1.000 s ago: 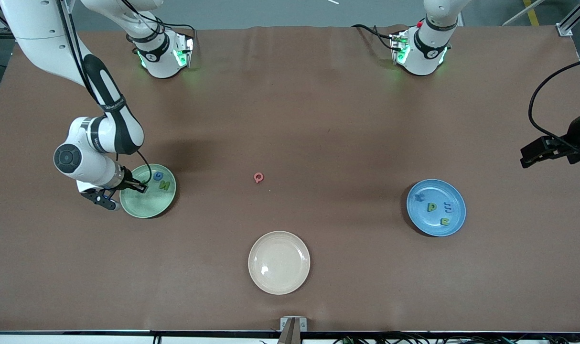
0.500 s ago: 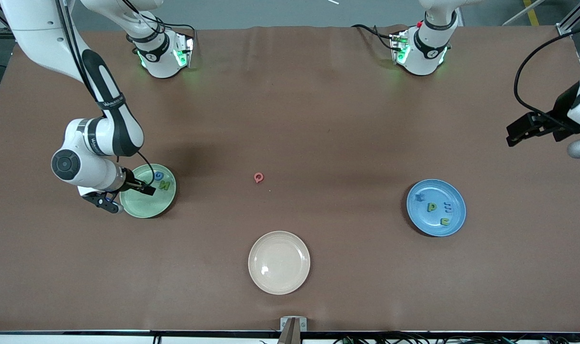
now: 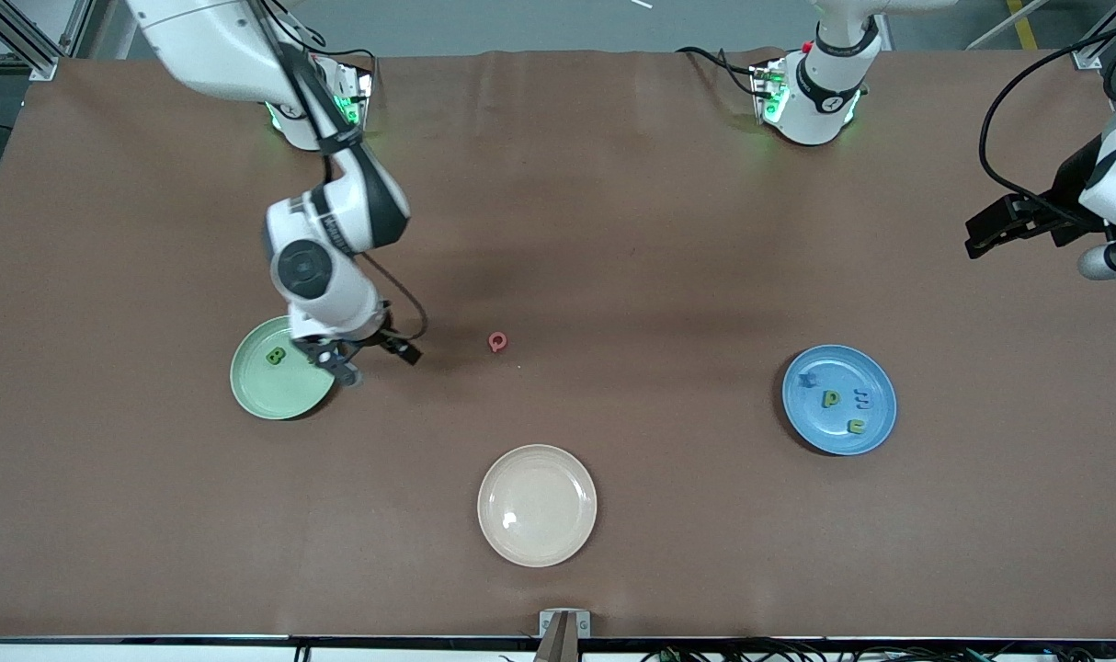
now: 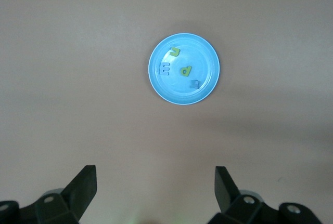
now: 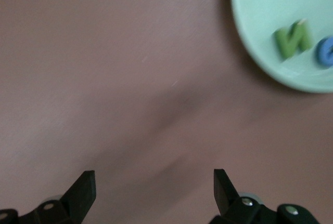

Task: Sort upper and lower case letters into plates

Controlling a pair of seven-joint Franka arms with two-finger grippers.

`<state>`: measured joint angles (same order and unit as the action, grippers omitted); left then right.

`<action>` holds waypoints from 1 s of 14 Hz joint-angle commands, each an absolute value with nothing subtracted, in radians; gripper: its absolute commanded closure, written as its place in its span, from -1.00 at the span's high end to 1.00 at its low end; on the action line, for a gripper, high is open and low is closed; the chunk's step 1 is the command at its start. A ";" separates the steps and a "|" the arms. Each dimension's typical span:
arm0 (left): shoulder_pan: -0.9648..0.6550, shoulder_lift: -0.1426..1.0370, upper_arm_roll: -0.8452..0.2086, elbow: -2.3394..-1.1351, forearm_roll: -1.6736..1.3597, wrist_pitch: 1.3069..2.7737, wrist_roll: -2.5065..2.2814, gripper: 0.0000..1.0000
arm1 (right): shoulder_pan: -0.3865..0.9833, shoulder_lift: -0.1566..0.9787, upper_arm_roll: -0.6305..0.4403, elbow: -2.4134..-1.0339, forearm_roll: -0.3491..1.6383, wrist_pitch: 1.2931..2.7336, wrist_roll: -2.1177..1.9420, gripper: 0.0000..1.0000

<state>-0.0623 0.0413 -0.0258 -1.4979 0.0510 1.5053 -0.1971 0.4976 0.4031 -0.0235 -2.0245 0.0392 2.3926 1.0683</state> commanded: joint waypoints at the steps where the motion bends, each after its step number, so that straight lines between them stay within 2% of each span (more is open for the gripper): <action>1: -0.071 -0.015 -0.011 -1.571 0.032 1.548 -0.178 1.00 | 0.581 0.495 -0.037 -1.955 0.046 2.439 1.104 1.00; 4: -0.066 -0.072 -0.012 -1.652 0.009 1.574 -0.178 1.00 | 0.638 0.602 -0.037 -1.840 0.046 2.450 1.104 1.00; 7: -0.064 -0.080 -0.017 -1.655 0.009 1.562 -0.175 1.00 | 0.664 0.678 -0.037 -1.755 0.048 2.453 1.106 1.00; 14: -0.028 -0.120 -0.017 -1.672 0.006 1.516 -0.066 1.00 | 0.687 0.703 -0.037 -1.752 0.048 2.476 1.106 0.90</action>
<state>-0.0533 -0.0828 -0.0191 -1.6413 0.0279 1.5264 -0.1154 0.6632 0.6995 -0.0260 -1.7567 0.0393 2.4834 1.0987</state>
